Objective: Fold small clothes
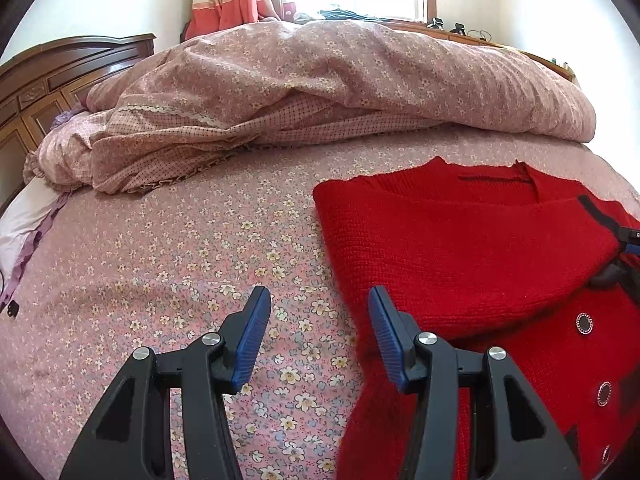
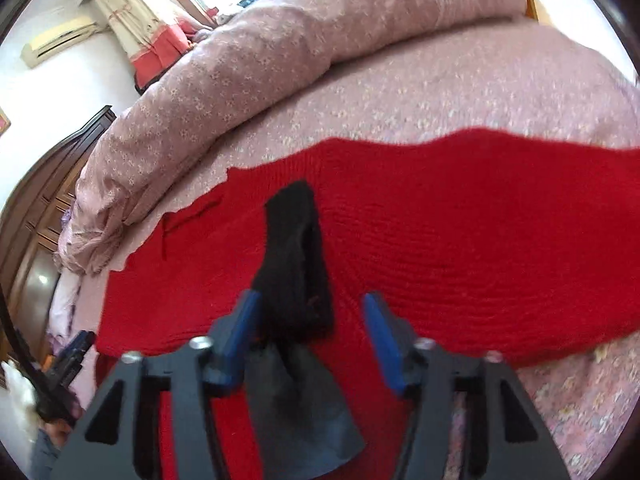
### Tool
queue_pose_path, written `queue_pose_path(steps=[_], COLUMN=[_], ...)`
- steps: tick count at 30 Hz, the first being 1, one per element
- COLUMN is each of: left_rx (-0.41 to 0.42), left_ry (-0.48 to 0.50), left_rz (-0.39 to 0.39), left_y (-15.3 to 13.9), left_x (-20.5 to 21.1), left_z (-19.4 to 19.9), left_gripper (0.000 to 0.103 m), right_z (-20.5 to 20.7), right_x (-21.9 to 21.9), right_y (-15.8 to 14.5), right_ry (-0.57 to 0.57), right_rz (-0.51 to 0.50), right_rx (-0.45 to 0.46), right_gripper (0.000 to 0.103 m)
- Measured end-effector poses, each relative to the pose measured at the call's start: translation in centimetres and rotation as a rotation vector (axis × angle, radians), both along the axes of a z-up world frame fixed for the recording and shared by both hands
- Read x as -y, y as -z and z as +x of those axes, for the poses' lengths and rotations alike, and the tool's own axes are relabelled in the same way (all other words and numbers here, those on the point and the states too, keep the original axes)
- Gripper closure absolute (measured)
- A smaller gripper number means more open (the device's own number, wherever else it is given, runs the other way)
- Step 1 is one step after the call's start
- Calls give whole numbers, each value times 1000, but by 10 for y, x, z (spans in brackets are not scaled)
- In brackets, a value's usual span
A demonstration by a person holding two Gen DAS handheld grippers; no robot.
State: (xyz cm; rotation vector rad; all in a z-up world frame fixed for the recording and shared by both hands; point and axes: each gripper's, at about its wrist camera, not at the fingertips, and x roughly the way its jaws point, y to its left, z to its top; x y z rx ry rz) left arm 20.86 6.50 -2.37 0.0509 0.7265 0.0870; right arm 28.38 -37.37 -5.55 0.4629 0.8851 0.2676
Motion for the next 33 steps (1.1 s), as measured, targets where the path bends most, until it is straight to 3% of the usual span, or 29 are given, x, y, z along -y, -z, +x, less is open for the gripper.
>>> queue_pose_path(steps=[1, 2, 5, 9, 12, 17, 20, 23, 24, 26, 30, 33], left_rx=[0, 0, -5, -4, -1, -1, 0, 1, 5, 11, 19, 26], left_ry=[1, 1, -1, -1, 2, 7, 9, 12, 13, 19, 42, 54], left_rz=[1, 0, -5, -5, -3, 6, 4, 13, 20, 29, 45, 55], left_y=[0, 0, 1, 0, -1, -1, -1, -1, -2, -2, -4, -5], left_x=[0, 0, -1, -2, 0, 1, 2, 2, 3, 5, 11, 18], left_z=[0, 1, 1, 1, 0, 0, 0, -1, -1, -2, -4, -7], left_gripper=[58, 58, 58, 58, 58, 58, 58, 58, 58, 58, 58, 58], right_z=[0, -2, -5, -7, -4, 9, 2, -7, -9, -19, -54, -92], right_x=[1, 4, 9, 17, 16, 10, 17, 29, 35, 53, 101, 148], right_y=[-2, -4, -17, -25, -23, 6, 8, -2, -7, -19, -38, -36], right_ry=[-4, -11, -9, 7, 24, 44, 70, 120, 121, 141, 194, 292], right_rz=[30, 73, 145, 248, 247, 144, 174, 133, 126, 106, 89, 72], right_rx=[10, 20, 64, 55, 5, -141, -127, -117, -117, -92, 30, 68], right_gripper=[93, 97, 99, 99, 99, 98, 94, 83, 65, 45, 14, 13])
